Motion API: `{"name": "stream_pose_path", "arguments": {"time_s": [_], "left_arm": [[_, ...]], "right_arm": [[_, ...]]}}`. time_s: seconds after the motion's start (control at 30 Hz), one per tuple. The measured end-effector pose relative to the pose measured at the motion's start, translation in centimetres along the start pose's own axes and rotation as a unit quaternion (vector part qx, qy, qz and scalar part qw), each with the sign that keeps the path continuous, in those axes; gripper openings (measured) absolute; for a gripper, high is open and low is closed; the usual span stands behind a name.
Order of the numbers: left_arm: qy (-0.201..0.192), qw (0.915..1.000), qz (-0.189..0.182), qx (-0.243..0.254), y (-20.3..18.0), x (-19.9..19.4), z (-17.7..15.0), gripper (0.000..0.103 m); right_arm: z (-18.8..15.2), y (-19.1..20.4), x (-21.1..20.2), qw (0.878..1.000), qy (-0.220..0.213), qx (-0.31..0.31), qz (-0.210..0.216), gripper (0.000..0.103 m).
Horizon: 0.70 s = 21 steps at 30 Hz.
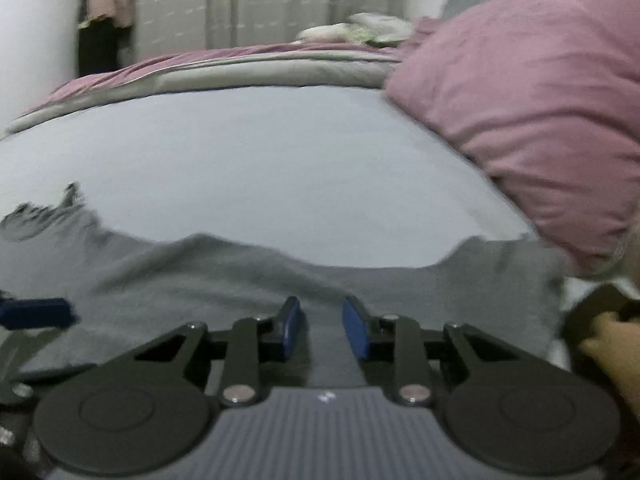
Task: Fold clothes
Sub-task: 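Open both grippers on the sweater and pull them back from it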
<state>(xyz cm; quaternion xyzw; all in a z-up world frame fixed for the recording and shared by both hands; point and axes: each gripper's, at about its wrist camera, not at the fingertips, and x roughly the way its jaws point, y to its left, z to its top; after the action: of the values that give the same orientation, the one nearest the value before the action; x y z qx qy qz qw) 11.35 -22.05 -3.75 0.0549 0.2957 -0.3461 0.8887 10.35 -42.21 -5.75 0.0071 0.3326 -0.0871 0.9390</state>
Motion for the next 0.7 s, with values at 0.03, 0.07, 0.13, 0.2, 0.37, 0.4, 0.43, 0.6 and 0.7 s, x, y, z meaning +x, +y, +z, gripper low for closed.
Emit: {"name": "stream_pose_path", "arguments": {"time_s": [0.03,0.07,0.13,0.2,0.37,0.4,0.43,0.6,0.7], "left_arm": [[-0.004,1.0,0.0,-0.002,0.6,-0.3,0.4,0.057],[-0.004,1.0,0.003,-0.006,1.3,-0.3,0.8,0.056],[0.007,0.9999,0.005,-0.013,2.8,0.0,1.7,0.039],[0.02,0.9996,0.008,-0.016,4.2,0.6,2.4,0.022],[0.041,0.9991,0.008,-0.011,6.7,3.9,3.0,0.017],[0.037,0.9992,0.015,0.0,6.9,4.5,3.2,0.017],[0.034,0.9991,0.023,0.006,7.3,5.2,3.6,0.017],[0.018,0.9965,0.072,-0.039,9.7,6.5,5.9,0.017],[-0.006,0.9967,0.062,-0.052,9.7,5.0,5.6,0.017]], "right_arm": [[0.0,-0.2,-0.3,1.0,-0.004,0.003,0.002,0.025],[0.0,-0.3,-0.5,1.0,-0.008,0.007,0.008,0.028],[0.1,0.0,-1.4,0.998,-0.02,0.019,0.054,0.028],[0.2,0.6,-2.1,0.995,-0.028,0.022,0.094,0.028],[-0.7,3.1,-0.5,0.995,0.0,-0.027,0.092,0.029],[-0.8,3.1,-0.3,0.995,-0.001,-0.027,0.091,0.029],[-0.8,2.9,-0.3,0.995,-0.001,-0.023,0.094,0.029],[-0.7,2.6,-1.0,0.995,-0.006,-0.009,0.1,0.03],[-0.3,2.6,-1.2,0.993,-0.013,-0.01,0.117,0.03]]}}
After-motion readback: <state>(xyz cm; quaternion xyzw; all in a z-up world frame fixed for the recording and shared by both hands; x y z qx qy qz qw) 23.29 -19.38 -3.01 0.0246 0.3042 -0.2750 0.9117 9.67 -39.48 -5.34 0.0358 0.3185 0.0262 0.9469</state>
